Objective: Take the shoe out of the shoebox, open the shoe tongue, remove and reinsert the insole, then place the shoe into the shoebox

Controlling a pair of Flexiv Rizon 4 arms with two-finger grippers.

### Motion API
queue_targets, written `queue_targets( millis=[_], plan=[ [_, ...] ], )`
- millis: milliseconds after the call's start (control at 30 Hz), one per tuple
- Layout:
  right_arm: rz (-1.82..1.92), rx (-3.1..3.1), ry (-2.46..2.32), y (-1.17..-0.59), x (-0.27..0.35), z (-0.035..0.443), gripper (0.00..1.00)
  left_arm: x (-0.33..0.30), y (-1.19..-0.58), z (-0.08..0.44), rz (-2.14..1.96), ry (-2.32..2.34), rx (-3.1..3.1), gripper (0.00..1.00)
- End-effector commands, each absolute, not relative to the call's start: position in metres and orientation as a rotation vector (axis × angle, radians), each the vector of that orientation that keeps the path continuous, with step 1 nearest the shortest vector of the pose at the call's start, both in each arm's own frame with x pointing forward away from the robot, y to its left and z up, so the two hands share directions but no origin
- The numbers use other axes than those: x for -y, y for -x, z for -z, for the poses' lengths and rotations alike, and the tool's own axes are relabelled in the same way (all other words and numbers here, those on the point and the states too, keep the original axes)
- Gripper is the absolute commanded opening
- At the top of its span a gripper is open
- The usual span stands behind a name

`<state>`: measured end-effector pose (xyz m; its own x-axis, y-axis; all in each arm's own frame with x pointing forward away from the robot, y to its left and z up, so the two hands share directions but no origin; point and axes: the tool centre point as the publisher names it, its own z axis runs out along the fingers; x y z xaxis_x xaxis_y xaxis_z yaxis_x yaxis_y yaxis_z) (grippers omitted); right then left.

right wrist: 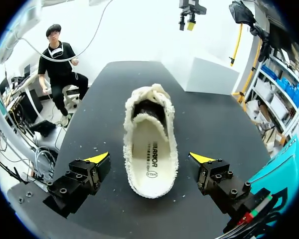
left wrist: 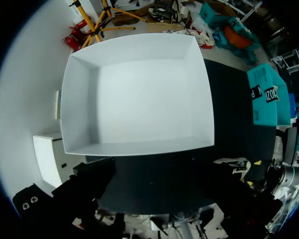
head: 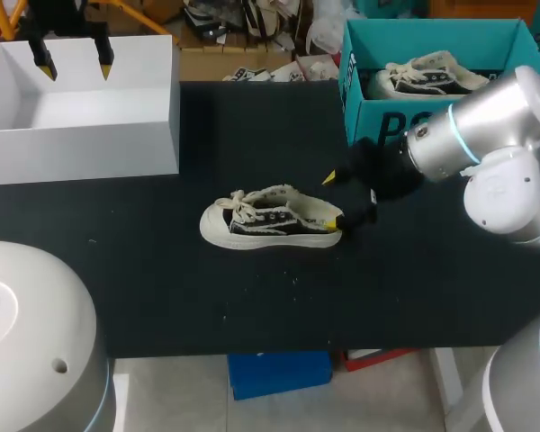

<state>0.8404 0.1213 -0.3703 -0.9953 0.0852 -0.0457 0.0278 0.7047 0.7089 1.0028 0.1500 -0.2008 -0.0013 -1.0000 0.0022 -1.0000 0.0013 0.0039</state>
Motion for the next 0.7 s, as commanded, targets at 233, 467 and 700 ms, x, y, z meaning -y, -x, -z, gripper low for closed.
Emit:
queue_targets(
  millis=[233, 467, 700],
  plan=[
    [-1.309, -2.785, -0.124, -0.84, -0.122, 0.399, 1.0, -0.15, -1.002, 0.2, 0.004, -2.218, 2.219, 1.0],
    [-1.327, -2.783, -0.137, -0.844, -0.124, 0.413, 1.0, -0.15, -1.002, 0.2, 0.004, -2.218, 2.219, 1.0],
    [-1.361, -2.772, -0.15, -0.848, -0.128, 0.425, 1.0, -0.15, -1.002, 0.2, 0.004, -2.218, 2.219, 1.0]
  ],
)
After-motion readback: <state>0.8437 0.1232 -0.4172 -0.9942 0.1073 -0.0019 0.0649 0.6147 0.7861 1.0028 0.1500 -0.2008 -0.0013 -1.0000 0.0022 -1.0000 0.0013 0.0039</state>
